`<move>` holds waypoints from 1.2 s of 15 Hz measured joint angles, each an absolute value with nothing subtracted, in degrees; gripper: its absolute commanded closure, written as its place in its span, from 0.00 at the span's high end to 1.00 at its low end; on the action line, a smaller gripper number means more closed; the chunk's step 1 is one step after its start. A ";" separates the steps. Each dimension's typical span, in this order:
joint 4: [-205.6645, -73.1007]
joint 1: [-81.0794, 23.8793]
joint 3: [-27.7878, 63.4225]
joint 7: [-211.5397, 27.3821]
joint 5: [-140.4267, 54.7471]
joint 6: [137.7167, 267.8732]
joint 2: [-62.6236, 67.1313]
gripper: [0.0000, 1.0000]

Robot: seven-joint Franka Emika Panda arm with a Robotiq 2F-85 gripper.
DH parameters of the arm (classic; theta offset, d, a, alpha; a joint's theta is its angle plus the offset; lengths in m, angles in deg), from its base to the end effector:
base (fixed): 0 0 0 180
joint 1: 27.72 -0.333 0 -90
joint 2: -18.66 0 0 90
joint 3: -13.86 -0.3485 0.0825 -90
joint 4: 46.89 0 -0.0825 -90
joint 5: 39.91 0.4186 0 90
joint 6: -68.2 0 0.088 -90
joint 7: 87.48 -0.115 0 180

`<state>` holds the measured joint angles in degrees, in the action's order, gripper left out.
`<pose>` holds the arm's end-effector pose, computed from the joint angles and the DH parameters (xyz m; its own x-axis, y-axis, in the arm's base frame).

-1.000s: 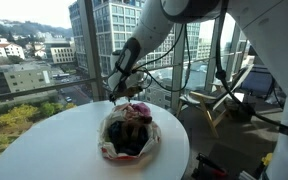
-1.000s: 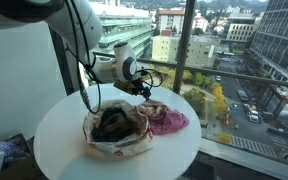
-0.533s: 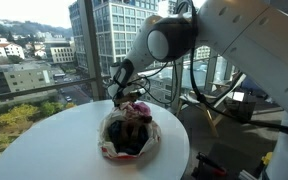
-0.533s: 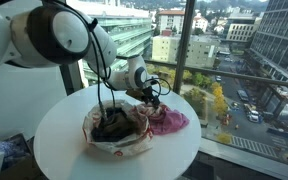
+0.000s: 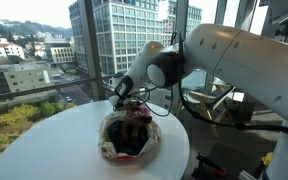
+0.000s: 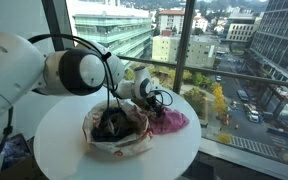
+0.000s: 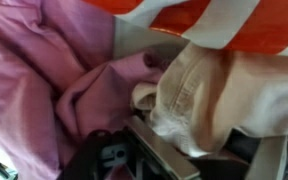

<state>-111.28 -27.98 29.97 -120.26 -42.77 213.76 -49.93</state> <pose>0.8208 -0.1489 0.0854 0.7878 -0.5154 0.3373 -0.5817 -0.8026 0.1321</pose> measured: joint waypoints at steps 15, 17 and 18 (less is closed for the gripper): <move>-133.86 -38.69 34.83 -125.21 -44.05 224.23 -27.74 0.02; -139.15 -42.55 38.45 -127.26 -47.53 227.53 -23.13 0.02; -141.92 -44.83 40.78 -128.68 -49.72 229.37 -20.83 0.02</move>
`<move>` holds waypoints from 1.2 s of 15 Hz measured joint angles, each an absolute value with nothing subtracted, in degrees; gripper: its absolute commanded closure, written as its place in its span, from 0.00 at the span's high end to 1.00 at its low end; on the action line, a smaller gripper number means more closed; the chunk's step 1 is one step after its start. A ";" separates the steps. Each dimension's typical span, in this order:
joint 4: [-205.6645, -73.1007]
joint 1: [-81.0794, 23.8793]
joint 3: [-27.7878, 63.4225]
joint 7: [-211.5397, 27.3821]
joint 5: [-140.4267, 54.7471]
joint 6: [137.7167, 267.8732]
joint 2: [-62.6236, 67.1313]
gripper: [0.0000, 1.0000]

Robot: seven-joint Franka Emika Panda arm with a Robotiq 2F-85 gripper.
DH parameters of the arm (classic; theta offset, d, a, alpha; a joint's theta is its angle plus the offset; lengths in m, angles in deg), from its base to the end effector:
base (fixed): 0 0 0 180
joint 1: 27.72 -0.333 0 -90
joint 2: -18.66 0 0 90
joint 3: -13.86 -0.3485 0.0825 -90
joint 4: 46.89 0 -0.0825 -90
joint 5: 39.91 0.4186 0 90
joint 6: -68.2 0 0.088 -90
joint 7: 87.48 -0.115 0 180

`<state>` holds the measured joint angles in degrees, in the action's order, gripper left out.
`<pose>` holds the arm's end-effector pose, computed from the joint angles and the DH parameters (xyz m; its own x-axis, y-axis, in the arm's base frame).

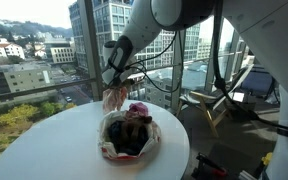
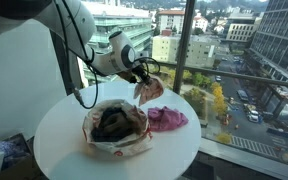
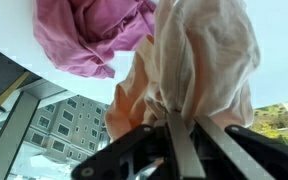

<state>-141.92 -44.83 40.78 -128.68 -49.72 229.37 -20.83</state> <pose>0.7723 -0.0616 0.2934 0.6898 -0.4284 0.5836 -0.5449 -0.8380 0.0290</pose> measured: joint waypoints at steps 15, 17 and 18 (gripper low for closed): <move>-172.68 -88.82 78.59 -145.93 -99.88 220.11 15.21 0.02; -175.74 -89.63 76.11 -146.11 -104.34 214.86 21.02 0.02; -177.42 -86.93 71.63 -146.08 -105.30 212.50 23.78 0.02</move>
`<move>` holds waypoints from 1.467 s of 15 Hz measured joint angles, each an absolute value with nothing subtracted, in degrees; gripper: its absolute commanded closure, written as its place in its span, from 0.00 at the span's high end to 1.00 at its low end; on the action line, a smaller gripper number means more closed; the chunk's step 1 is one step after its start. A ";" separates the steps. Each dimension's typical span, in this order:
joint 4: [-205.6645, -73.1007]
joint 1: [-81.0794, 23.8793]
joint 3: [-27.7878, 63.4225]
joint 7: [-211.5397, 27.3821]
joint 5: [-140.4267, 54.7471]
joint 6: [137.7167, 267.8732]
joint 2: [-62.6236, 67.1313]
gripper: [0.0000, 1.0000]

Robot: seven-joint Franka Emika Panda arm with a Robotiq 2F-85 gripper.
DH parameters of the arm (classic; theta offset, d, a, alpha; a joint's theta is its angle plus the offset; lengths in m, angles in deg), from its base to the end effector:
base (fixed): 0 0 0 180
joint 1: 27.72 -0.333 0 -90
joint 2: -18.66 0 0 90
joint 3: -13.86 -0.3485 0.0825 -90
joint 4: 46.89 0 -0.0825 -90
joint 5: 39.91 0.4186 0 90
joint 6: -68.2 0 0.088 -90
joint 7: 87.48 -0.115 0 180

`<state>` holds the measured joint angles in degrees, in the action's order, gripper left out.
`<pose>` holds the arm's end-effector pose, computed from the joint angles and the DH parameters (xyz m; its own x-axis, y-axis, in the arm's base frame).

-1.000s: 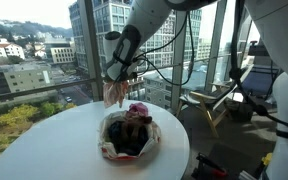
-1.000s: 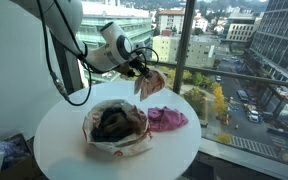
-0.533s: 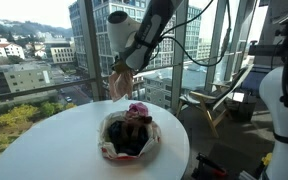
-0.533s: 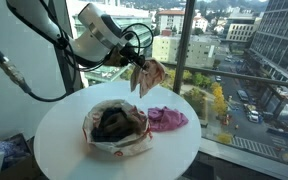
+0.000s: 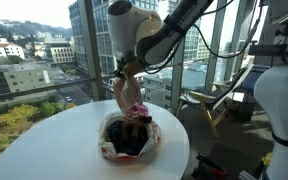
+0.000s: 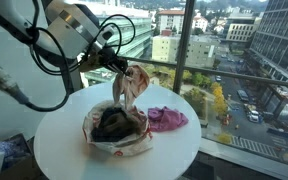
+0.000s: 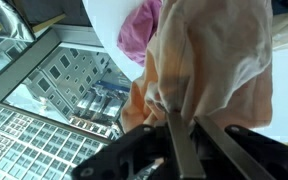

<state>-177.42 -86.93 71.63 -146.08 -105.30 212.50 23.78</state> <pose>0.5624 0.0136 0.4065 0.8239 0.0086 0.5667 -0.2564 -0.8861 0.3862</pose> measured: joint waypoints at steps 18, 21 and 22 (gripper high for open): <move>-190.13 -37.27 15.10 -134.99 -88.77 212.19 17.84 0.02; -185.14 -36.02 14.64 -138.29 -93.26 212.96 12.33 0.02; -183.42 -35.78 14.64 -139.38 -94.75 213.03 10.86 0.02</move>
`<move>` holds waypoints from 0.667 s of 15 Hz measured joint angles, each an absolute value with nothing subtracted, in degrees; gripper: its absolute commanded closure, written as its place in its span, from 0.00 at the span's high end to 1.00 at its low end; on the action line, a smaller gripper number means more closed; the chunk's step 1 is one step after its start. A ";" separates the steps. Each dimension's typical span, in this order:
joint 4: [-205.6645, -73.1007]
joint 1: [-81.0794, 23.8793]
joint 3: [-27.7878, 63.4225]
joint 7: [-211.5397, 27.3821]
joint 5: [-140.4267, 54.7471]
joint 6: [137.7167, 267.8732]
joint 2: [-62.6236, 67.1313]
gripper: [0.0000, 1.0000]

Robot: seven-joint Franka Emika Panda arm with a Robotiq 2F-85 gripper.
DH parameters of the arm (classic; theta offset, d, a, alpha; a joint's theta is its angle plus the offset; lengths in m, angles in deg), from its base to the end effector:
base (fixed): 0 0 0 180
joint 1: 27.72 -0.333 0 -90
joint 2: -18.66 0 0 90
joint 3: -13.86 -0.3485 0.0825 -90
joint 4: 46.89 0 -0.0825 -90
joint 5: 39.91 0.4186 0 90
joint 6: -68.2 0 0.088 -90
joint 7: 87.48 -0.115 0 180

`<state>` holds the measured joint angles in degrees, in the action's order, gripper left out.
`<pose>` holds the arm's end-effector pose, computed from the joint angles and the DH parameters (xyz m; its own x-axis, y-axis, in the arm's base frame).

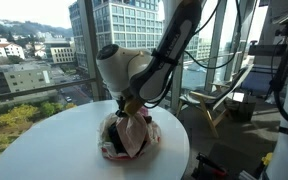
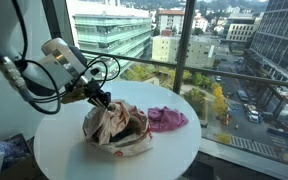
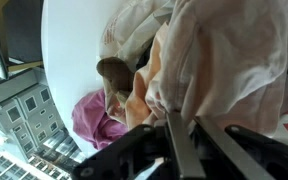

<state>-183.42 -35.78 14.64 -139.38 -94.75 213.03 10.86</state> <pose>0.5224 0.0714 0.2595 0.9632 0.0825 0.2559 -0.0425 -0.8930 0.4480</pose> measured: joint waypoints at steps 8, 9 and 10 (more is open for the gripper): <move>-174.02 -35.10 14.86 -142.79 -98.73 213.93 1.14 0.02; -173.21 -35.04 15.04 -142.89 -98.78 214.41 -0.64 0.02; -172.28 -34.99 15.38 -143.17 -99.07 214.99 -2.60 0.02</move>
